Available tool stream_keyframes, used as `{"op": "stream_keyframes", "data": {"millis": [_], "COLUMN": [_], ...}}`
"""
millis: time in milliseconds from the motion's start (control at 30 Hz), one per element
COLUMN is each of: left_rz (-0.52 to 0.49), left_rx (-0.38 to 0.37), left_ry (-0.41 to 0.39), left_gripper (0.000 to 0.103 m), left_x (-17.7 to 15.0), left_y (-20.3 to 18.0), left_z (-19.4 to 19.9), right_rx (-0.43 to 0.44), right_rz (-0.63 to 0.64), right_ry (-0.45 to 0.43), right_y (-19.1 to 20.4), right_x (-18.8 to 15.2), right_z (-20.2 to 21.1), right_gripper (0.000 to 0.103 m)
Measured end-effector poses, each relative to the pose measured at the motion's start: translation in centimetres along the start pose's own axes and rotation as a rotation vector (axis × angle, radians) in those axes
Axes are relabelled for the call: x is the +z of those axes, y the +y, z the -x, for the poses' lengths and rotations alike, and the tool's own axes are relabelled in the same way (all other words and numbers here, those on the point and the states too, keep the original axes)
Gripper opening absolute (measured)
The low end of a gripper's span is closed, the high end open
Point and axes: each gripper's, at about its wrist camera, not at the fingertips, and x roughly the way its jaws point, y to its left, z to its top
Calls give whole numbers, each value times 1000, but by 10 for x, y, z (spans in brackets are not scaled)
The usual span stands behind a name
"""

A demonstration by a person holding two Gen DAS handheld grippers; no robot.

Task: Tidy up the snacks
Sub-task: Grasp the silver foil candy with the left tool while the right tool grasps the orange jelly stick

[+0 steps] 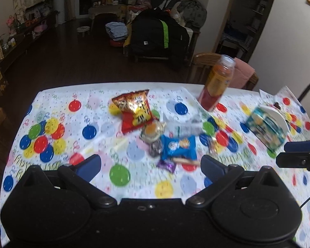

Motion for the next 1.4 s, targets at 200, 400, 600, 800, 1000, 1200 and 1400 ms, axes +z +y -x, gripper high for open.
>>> {"op": "stream_keyframes", "data": {"millis": [200,400,600,800,1000,1200,1400], "left_rz": [5,2,11,45,75,121,183], "left_rx": [21,51,55,49,36,4,-35], "left_ry": [21,82,133,194,244,277,285], "left_gripper": [102,102,102,95,82,69,54], "left_x": [21,29,30,29,25,22,21], "left_y": [-5,-10,-11,-4,1,7,15], "left_z": [-41,-87,-125,-155,-176,-189,-194], "right_rx": [-47,-89,-98,-110,-112,-116,-132], "right_rz": [-16,-12,-37,-90,-99,-105,-99], "right_ry": [73,132,172,194,208,225,216], "right_y": [-24,-40,-57,-72,-73,-73,-70], "right_x": [20,25,29,29,24,20,20], "right_z": [-48,-96,-131,-159,-180,-196,-201], "right_gripper": [82,82,82,82,80,59,40]}}
